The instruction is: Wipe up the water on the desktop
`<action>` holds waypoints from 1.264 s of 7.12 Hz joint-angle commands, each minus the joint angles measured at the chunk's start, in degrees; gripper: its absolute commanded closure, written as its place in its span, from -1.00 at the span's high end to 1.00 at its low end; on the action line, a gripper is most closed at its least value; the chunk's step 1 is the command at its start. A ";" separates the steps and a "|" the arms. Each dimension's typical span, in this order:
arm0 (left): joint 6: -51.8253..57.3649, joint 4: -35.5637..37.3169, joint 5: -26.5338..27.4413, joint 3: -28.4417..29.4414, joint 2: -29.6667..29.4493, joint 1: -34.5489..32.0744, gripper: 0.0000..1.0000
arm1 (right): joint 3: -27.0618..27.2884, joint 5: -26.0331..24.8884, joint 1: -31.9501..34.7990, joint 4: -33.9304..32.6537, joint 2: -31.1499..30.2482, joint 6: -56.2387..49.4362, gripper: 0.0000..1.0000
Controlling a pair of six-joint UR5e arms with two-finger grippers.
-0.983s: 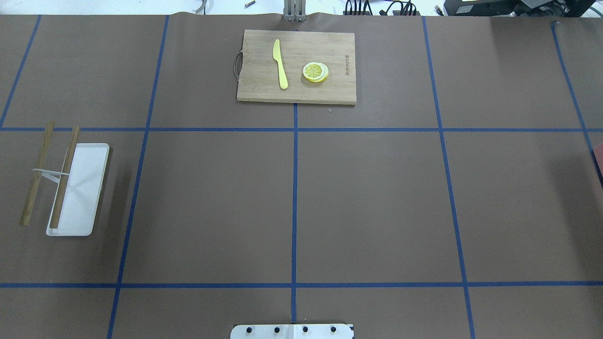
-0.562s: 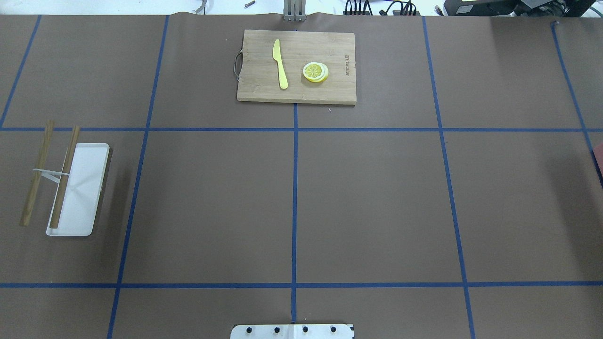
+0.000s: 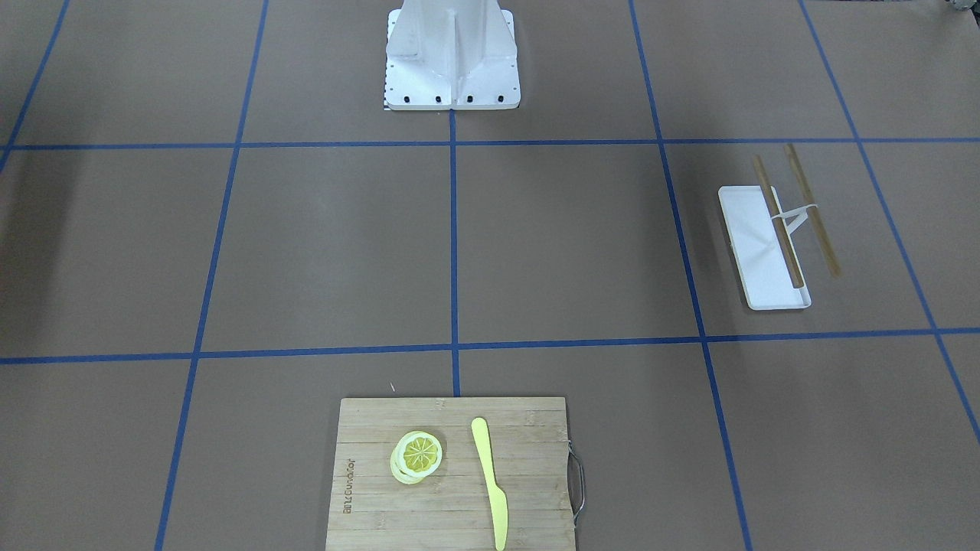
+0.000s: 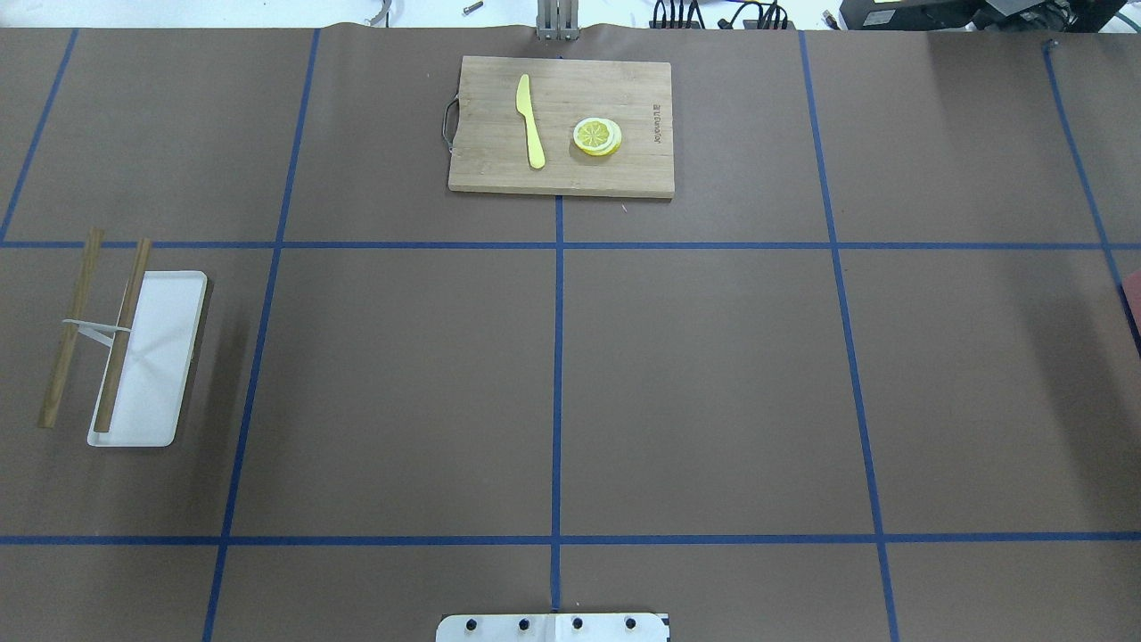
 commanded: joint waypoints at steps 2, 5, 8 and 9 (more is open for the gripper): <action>4.44 6.41 -0.34 -2.71 0.30 -2.30 0.96 | -1.16 0.21 -0.30 0.00 0.01 -0.29 1.00; 4.00 5.01 -2.28 -4.31 1.79 -2.13 0.96 | -0.82 0.13 -0.30 0.09 -0.51 -0.82 1.00; 3.66 3.69 -1.58 -3.96 1.71 -1.60 0.96 | -0.73 0.13 -0.30 0.18 -0.60 -0.73 1.00; 3.48 3.69 -1.75 -3.87 1.71 -1.60 0.96 | -0.73 0.13 -0.30 0.18 -0.60 -0.73 1.00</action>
